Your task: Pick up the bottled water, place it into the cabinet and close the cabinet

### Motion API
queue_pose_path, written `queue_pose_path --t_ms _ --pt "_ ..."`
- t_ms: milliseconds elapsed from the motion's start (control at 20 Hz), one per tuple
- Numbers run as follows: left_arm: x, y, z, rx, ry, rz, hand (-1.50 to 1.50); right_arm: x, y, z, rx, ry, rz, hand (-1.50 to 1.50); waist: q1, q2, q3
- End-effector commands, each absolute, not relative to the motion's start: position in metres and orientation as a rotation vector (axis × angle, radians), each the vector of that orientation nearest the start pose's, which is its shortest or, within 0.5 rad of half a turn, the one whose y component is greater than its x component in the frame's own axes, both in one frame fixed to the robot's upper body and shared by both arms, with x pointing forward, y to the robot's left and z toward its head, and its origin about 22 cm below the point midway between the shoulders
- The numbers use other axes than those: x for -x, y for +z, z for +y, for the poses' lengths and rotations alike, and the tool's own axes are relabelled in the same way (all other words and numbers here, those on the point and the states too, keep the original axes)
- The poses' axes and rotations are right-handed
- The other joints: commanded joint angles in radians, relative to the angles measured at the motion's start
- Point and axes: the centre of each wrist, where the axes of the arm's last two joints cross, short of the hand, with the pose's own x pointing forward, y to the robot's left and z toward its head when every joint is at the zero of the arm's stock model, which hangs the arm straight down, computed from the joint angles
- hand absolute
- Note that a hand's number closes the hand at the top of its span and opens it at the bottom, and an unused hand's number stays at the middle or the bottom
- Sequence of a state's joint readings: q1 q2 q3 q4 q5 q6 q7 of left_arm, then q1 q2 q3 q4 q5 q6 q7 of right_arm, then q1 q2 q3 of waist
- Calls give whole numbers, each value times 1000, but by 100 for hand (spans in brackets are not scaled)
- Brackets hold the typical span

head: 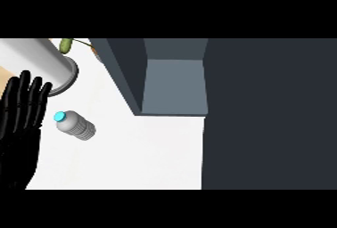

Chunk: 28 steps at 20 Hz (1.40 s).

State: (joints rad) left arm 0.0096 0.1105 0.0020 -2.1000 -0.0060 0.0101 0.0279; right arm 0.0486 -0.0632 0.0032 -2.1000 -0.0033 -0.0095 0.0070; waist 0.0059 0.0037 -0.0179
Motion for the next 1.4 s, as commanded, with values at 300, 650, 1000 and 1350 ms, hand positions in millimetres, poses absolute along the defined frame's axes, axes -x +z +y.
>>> queue_pose_path --t_ms 300,650,1000,1350 --pt "-208 108 277 -301 427 -1916 -150 -176 121 -222 -246 200 -2006 -150 5 -8 18" --pt "-171 154 274 -335 497 -1904 -150 -131 144 -207 -276 203 -1995 -150 -4 -9 18" --pt "-153 173 275 -344 487 -1887 -150 -119 170 -189 -307 233 -1996 -150 -3 -6 18" --pt "-129 185 256 -345 506 -1844 -150 -100 175 -177 -297 203 -1982 -150 -9 -7 18"
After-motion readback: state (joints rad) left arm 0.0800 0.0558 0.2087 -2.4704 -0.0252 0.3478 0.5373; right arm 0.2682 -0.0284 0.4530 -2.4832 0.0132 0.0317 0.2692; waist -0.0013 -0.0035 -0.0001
